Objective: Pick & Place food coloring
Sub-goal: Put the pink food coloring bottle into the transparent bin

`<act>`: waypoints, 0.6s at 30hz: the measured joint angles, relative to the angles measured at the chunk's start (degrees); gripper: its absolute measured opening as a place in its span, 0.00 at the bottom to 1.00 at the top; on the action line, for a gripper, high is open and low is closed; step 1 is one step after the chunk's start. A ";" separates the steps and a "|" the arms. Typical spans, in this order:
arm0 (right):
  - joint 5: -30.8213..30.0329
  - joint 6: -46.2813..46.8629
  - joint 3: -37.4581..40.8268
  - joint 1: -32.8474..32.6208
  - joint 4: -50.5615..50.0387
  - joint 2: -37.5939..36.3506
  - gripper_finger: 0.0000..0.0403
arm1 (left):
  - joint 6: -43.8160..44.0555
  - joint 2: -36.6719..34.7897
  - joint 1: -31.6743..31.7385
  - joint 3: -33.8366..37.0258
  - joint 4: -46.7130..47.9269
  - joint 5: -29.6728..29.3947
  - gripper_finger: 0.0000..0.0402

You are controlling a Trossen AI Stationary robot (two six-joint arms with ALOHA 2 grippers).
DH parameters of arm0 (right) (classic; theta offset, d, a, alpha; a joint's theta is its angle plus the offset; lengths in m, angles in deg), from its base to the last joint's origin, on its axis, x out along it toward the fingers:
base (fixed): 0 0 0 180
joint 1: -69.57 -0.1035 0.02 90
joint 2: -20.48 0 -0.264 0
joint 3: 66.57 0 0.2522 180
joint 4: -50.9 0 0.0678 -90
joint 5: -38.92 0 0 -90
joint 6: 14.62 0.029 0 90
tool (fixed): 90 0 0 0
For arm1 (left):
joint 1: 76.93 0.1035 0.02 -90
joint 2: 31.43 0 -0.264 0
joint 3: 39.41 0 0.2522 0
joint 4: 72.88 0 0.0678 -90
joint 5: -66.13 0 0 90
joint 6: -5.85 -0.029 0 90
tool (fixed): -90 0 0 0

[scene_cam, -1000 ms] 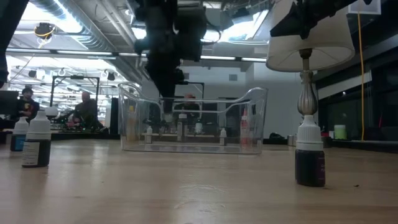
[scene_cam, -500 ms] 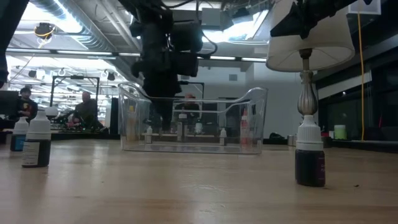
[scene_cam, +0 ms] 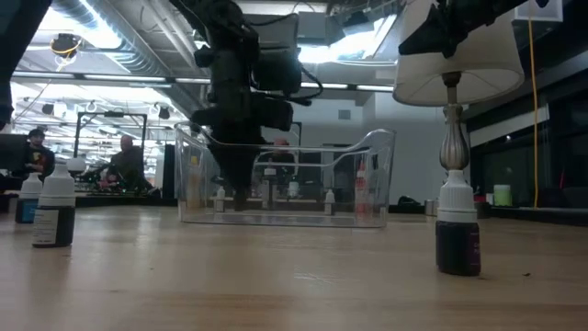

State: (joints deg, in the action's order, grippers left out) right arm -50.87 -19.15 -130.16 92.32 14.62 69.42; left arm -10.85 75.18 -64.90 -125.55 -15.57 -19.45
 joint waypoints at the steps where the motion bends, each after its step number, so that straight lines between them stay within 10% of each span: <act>1: -0.02 0.02 0.00 0.02 0.04 0.17 0.14 | 0.01 0.19 0.08 -0.01 -0.85 -0.21 0.19; 18: -0.02 1.18 0.00 0.02 -0.11 1.61 0.14 | 0.95 0.48 0.75 0.00 -1.40 -1.84 0.23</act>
State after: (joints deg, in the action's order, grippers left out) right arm -50.89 -17.98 -130.16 92.34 14.51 71.03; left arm -9.90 75.65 -64.15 -125.55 -16.97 -21.29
